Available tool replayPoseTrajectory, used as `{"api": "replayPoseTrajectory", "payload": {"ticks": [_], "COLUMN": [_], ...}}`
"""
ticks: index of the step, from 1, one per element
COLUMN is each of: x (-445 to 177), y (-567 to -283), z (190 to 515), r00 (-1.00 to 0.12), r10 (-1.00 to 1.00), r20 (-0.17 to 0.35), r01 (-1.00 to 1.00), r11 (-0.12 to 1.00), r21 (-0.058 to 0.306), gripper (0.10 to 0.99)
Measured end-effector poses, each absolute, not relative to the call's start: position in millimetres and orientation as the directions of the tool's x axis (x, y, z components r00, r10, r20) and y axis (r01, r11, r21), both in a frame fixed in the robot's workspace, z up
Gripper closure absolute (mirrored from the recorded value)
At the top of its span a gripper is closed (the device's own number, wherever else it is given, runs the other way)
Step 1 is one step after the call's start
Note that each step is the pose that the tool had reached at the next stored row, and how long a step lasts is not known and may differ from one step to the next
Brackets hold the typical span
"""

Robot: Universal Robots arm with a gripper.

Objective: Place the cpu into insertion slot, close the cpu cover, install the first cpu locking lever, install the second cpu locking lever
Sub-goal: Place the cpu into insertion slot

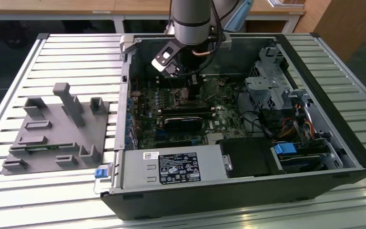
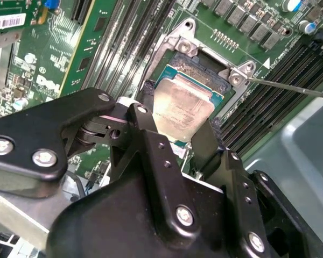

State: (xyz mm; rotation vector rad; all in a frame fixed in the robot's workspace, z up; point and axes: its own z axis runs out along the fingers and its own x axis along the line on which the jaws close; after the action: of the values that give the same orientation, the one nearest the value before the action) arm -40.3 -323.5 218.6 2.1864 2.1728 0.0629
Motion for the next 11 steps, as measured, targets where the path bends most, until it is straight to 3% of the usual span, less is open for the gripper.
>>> {"api": "replayPoseTrajectory", "payload": {"ticks": [11], "x": [-40.6], "y": [-321.0], "z": [207.0], "r00": [0.008], "r10": [1.0], "r20": [-0.012], "r01": [0.998], "r11": [-0.007], "r21": [0.07], "gripper": [0.561]}}
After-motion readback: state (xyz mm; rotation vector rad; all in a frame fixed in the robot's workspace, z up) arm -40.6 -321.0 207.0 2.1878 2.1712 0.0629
